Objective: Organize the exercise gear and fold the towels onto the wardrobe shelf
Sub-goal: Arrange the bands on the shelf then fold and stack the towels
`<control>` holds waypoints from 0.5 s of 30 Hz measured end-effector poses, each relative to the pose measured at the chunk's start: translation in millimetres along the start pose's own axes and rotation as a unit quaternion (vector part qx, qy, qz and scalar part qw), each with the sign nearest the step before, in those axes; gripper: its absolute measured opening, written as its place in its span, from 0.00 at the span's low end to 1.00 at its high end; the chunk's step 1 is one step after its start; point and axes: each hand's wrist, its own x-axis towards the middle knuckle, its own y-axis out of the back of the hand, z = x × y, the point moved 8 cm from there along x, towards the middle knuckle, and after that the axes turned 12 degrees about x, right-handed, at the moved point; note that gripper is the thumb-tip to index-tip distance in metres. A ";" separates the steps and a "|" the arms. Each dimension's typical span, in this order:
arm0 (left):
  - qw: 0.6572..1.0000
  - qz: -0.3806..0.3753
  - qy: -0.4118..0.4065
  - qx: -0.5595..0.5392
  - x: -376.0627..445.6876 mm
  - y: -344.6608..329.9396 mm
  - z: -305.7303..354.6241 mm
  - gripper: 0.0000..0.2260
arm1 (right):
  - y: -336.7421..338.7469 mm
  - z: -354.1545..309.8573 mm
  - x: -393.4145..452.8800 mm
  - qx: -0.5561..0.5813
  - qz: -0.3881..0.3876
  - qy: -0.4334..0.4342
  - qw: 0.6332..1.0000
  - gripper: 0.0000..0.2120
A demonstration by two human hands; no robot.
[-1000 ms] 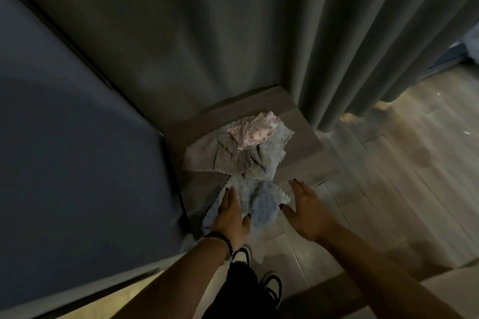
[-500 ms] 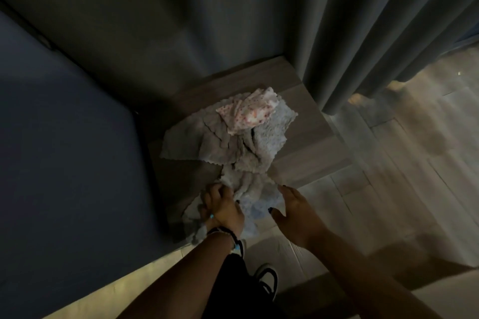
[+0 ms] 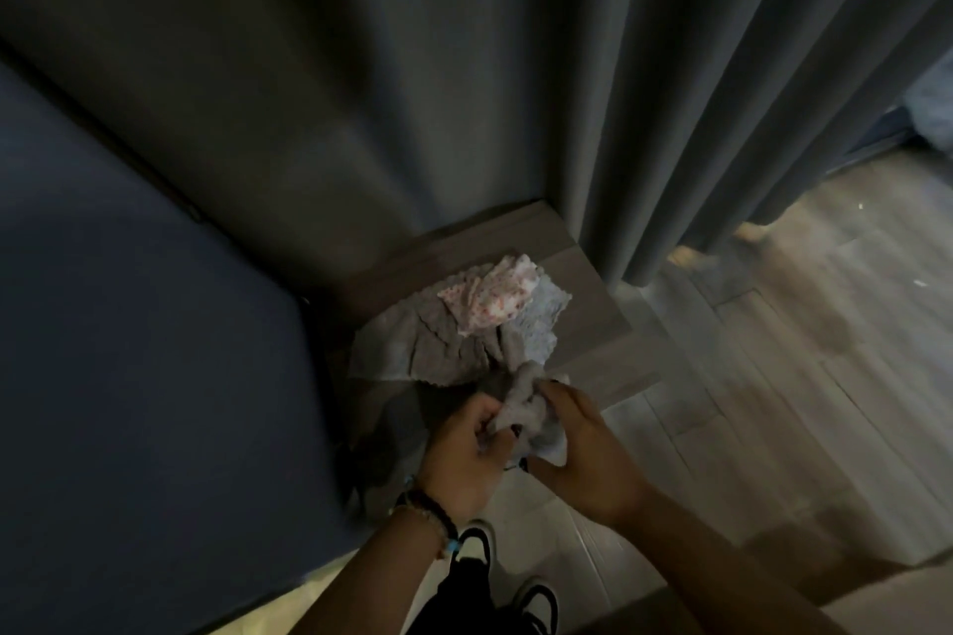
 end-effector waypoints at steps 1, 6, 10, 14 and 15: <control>1.000 0.002 -0.008 -0.010 -2.9 4.5 9.9 0.04 | 3.5 -4.2 1.8 -0.007 0.011 0.002 1.000 0.31; 0.999 0.009 -0.009 -0.049 2.3 15.4 27.5 0.05 | 29.2 -15.2 9.8 -0.042 0.099 0.004 0.994 0.06; 0.994 0.029 0.030 -0.097 29.4 13.2 11.6 0.13 | 44.4 -3.1 11.4 -0.079 0.140 -0.030 0.987 0.05; 0.993 0.088 0.080 -0.024 75.6 1.8 -25.3 0.13 | 49.9 12.0 5.1 -0.054 0.166 -0.057 0.983 0.03; 0.991 0.093 0.091 0.006 86.7 -4.1 -32.7 0.13 | 50.8 16.3 3.4 -0.051 0.172 -0.065 0.982 0.04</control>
